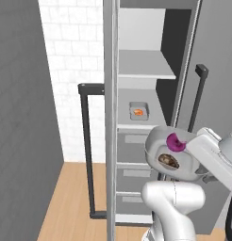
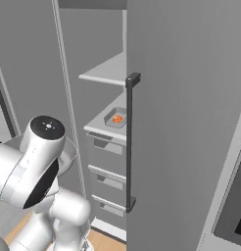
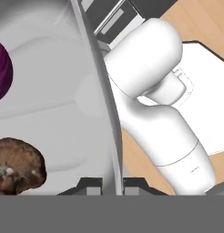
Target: Take the meat container that has the shrimp and place it on the second highest rack of the freezer. Then take the vegetable container that has the onion and mushroom and place it on the highest rack of the freezer.
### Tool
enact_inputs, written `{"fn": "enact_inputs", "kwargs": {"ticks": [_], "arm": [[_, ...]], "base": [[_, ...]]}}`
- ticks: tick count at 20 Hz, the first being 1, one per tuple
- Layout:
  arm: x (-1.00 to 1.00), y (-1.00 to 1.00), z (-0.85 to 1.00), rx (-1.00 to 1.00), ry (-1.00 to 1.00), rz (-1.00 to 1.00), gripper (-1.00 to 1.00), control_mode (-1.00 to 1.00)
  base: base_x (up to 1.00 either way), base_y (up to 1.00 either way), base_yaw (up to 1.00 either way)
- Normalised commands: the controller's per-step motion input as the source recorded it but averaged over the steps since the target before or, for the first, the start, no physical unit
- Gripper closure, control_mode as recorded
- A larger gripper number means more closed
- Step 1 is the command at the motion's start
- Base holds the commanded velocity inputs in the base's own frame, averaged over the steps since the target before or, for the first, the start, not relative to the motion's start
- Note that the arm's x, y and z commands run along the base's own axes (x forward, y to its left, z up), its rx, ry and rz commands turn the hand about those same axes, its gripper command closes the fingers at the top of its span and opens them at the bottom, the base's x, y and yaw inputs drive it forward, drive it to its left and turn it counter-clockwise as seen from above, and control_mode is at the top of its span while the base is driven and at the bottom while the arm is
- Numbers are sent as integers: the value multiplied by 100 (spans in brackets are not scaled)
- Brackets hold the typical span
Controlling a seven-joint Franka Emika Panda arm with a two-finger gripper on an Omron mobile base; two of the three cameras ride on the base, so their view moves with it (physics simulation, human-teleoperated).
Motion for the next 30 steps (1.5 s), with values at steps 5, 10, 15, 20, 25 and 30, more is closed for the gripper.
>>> {"fn": "enact_inputs", "kwargs": {"ticks": [5, 10, 15, 20, 25, 30], "arm": [[0, 0, 0, 0, 0, 0, 100, 100], [5, -3, 5, 1, -3, -3, 100, -100], [19, -6, 25, 5, -10, -11, 100, -100], [96, -42, 46, 4, 4, -19, 100, -100], [100, -27, 72, 6, 1, -9, 100, -100], [100, 0, 46, 1, 0, 16, 100, -100]], "base": [[54, 1, -10], [26, 0, -6], [0, 0, 0], [0, 0, 0], [0, 0, 0], [0, 0, 0]]}}
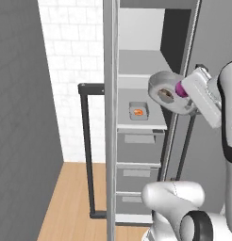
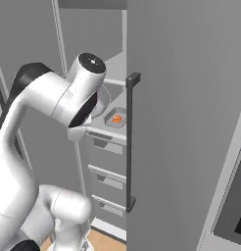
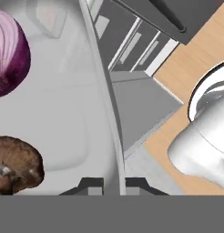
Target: Take the meat container that has the shrimp and place it on the second highest rack of the freezer. Then take the vegetable container that has the onion and mushroom and place it on the highest rack of the freezer.
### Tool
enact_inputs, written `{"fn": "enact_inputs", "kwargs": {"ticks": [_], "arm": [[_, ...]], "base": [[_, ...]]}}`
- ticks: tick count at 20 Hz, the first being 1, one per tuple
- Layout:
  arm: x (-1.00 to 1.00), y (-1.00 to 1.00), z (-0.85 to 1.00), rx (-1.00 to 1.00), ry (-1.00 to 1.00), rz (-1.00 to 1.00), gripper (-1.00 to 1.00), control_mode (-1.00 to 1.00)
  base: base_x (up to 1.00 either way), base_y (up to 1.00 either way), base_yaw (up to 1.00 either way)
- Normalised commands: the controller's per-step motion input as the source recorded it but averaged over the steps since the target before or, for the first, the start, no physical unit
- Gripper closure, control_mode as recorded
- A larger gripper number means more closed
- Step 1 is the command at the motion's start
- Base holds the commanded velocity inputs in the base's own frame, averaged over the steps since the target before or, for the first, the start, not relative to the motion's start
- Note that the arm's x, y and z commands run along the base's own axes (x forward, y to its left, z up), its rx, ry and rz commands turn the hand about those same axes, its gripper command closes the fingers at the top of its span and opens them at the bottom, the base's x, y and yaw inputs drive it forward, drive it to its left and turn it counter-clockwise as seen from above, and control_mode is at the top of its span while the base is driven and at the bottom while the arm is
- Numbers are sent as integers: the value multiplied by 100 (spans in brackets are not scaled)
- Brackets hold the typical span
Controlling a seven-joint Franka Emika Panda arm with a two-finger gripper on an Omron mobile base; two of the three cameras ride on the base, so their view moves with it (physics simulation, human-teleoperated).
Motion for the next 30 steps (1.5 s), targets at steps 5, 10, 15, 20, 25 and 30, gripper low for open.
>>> {"fn": "enact_inputs", "kwargs": {"ticks": [5, 10, 15, 20, 25, 30], "arm": [[100, 0, 30, 0, 0, 16, 100, -100], [99, 5, 5, -13, -1, 20, 100, -100], [83, -9, 0, -17, 0, 1, 100, -100], [83, -25, 7, -7, 0, -3, 100, -100], [89, -18, 0, -4, 0, -6, 100, -100], [58, -7, -16, -11, 0, 0, 100, -100]], "base": [[0, 0, 0], [0, 0, 0], [0, 0, 0], [0, 0, 0], [0, 0, 0], [0, 0, 0]]}}
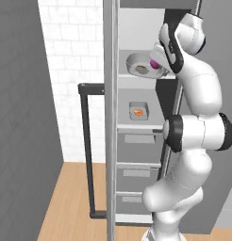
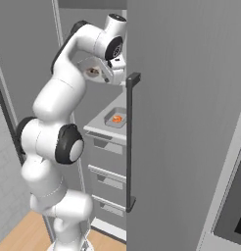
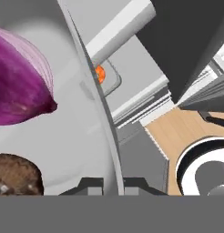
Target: Take the meat container that has the shrimp and place it on the second highest rack of the freezer. Then take the vegetable container that has the onion and mushroom and place it on the highest rack of the freezer.
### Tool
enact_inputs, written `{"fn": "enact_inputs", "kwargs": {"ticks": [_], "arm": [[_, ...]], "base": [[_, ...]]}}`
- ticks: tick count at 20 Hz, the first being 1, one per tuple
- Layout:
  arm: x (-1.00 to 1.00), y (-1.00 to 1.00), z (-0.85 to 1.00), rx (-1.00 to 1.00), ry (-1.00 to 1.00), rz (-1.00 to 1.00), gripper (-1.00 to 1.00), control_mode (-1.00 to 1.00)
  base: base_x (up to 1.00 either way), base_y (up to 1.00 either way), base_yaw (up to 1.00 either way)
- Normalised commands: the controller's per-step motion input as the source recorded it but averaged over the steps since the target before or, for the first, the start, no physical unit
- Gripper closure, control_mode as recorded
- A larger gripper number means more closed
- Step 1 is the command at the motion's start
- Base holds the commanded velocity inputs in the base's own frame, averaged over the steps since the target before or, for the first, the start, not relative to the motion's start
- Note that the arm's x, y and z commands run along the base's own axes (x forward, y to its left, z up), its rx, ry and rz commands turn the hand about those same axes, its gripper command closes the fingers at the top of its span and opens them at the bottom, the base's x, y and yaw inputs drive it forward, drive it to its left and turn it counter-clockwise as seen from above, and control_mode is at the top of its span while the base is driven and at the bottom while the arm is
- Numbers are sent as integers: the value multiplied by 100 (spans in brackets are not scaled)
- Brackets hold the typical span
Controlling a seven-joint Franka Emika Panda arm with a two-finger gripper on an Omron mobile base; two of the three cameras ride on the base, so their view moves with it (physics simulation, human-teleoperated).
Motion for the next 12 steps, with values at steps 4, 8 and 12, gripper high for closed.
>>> {"fn": "enact_inputs", "kwargs": {"ticks": [4, 8, 12], "arm": [[58, -9, -3, -8, 0, -1, 100, -100], [72, -2, -12, -7, 0, -7, 100, -100], [57, 0, -37, -9, 0, -17, 100, -100]], "base": [[0, 0, 0], [0, 0, 0], [0, 0, 0]]}}
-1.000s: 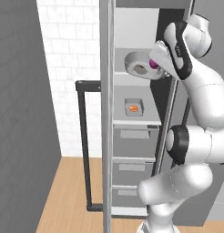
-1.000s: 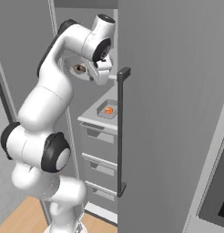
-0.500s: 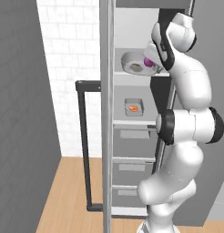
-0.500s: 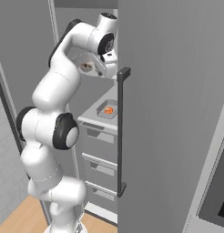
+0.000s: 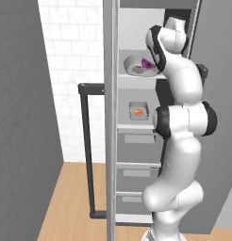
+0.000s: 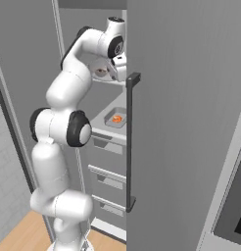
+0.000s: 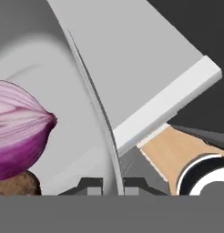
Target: Take the meat container that has the shrimp and place it on the second highest rack of the freezer. Then take the vegetable container that has the onion and mushroom and place it on the highest rack of the freezer.
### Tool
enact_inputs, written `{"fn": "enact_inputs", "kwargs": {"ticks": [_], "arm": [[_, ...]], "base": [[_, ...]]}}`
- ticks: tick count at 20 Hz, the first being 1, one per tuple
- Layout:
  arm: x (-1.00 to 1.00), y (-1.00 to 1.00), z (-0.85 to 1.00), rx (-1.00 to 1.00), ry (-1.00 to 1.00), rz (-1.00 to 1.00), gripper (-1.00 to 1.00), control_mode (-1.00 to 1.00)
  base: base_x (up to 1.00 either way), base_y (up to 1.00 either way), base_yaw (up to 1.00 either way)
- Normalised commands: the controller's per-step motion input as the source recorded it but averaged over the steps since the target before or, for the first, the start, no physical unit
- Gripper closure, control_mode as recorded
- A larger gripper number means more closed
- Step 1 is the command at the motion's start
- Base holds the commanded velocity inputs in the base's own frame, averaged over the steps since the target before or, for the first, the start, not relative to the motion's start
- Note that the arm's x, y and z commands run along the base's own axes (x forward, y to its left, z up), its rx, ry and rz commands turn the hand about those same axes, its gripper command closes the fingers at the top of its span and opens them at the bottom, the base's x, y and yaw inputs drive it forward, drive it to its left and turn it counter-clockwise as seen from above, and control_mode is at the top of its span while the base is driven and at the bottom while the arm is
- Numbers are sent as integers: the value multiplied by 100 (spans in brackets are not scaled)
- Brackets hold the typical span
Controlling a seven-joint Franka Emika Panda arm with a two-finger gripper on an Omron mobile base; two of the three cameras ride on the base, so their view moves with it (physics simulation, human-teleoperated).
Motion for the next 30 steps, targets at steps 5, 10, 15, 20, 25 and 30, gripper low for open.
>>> {"fn": "enact_inputs", "kwargs": {"ticks": [5, 10, 15, 20, 25, 30], "arm": [[88, -1, -6, -6, -1, -17, 100, -100], [78, 0, -4, -4, -1, -13, 100, -100], [29, 0, -29, -7, -2, -12, 100, -100], [0, 1, -40, -3, -6, -8, -100, -100], [0, 0, -19, 0, -18, -1, -100, -100], [-11, 0, -15, 0, -26, 0, -100, -100]], "base": [[0, 0, 0], [0, 0, 0], [0, 0, 0], [0, 0, 0], [0, 0, 0], [0, 0, 0]]}}
